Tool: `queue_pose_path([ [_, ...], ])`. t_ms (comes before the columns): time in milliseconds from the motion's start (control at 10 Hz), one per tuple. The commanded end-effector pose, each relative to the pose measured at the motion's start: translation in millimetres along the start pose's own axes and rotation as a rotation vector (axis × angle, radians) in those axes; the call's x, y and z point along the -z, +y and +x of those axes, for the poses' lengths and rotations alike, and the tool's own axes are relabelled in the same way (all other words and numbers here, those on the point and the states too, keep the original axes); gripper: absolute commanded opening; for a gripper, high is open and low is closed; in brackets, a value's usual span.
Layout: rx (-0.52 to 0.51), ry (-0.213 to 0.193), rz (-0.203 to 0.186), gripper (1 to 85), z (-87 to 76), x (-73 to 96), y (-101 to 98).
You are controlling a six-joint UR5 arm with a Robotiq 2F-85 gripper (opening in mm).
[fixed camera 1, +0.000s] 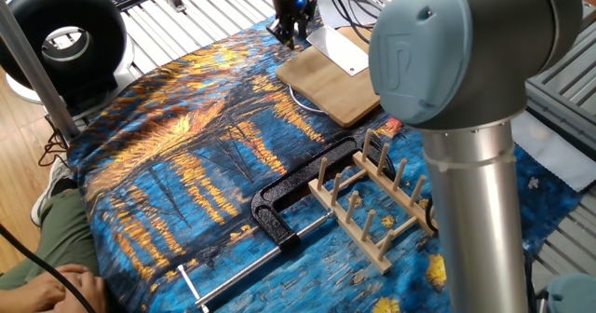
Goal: Put the knife on the knife rack
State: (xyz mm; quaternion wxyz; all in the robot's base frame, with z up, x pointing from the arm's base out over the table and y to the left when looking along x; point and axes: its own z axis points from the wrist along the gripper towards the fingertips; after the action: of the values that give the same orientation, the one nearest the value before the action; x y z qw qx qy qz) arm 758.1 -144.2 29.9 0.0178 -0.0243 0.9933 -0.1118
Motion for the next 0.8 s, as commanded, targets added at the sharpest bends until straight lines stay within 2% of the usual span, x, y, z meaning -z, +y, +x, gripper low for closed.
queue_pose_path([
  [0,-0.01,0.007,0.032,42.0,-4.2,-1.5,-5.2],
  [100,-0.011,0.016,0.062,42.0,-4.6,-2.3,-9.4],
  [200,-0.015,0.016,0.065,41.7,-4.3,-2.5,-8.1],
  [300,-0.015,0.011,0.05,41.3,-5.8,-3.2,-5.5],
  [400,-0.007,0.009,0.058,41.3,-9.0,-7.3,-8.9],
  [700,0.042,-0.004,0.123,42.7,-15.3,-10.0,-27.1],
])
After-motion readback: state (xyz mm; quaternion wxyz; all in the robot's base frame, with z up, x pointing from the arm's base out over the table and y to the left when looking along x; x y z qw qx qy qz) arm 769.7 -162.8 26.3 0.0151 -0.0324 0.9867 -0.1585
